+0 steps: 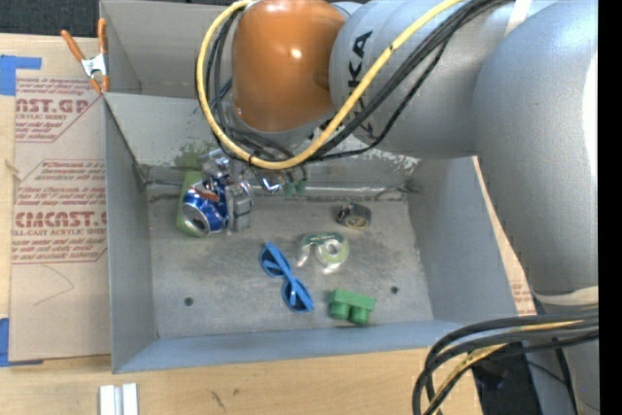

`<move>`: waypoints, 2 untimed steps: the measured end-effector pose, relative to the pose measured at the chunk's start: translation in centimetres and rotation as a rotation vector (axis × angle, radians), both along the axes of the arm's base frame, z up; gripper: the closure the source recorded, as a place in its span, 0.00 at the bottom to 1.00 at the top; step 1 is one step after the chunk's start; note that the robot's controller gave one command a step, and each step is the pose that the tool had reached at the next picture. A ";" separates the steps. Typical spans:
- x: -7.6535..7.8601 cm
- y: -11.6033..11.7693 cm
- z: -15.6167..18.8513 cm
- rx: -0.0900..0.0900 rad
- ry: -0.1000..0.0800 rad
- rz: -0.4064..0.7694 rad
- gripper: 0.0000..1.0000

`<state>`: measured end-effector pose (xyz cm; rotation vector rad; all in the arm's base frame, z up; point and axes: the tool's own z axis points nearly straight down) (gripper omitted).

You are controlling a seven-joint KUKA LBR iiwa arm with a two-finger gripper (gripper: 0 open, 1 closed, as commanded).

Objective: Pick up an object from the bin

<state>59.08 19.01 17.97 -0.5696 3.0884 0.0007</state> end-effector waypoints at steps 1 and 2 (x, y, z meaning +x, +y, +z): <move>-1.9 -1.0 9.8 0.002 -0.009 0.179 1.00; -0.8 -1.8 8.4 0.000 -0.002 0.468 1.00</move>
Offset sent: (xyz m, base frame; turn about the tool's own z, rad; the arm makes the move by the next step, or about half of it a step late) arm -0.0204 -0.0108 0.0944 -0.1782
